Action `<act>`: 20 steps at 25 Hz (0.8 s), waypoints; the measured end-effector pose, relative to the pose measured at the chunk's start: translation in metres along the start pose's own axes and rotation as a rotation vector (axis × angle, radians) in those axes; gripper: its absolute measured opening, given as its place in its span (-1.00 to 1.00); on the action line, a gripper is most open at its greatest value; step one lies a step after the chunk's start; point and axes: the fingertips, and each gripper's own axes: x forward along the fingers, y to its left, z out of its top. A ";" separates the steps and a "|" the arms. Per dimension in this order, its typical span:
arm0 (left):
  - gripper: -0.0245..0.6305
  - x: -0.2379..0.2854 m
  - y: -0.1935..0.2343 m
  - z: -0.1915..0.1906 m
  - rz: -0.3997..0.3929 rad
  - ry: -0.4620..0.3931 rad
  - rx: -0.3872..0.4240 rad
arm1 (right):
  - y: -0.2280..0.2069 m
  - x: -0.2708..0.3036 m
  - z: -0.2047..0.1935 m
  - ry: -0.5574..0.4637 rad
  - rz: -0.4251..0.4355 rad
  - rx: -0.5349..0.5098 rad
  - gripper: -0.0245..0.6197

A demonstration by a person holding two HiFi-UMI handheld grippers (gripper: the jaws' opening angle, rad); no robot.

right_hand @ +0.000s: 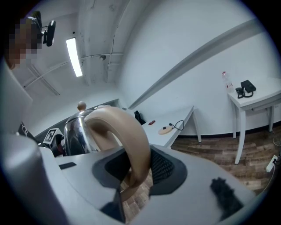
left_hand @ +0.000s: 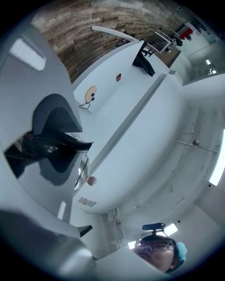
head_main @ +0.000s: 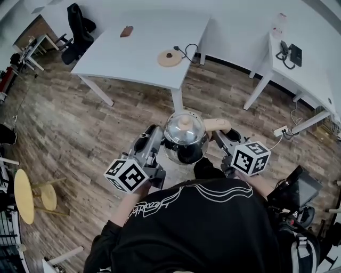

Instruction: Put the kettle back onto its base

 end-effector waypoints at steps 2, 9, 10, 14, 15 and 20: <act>-0.64 0.013 0.010 0.001 0.020 0.003 -0.008 | -0.010 0.014 0.003 0.009 0.021 -0.004 -0.56; -0.64 0.082 0.055 0.017 0.061 0.021 -0.003 | -0.065 0.085 0.024 0.025 0.062 0.044 -0.56; -0.64 0.096 0.063 0.021 0.069 0.019 -0.005 | -0.075 0.099 0.030 0.026 0.067 0.042 -0.56; -0.64 0.155 0.102 0.035 0.102 0.018 -0.013 | -0.117 0.154 0.053 0.048 0.088 0.041 -0.56; -0.64 0.170 0.111 0.039 0.119 0.021 -0.019 | -0.128 0.168 0.059 0.056 0.092 0.041 -0.56; -0.64 0.247 0.152 0.066 0.142 0.007 -0.011 | -0.180 0.237 0.099 0.085 0.118 0.033 -0.56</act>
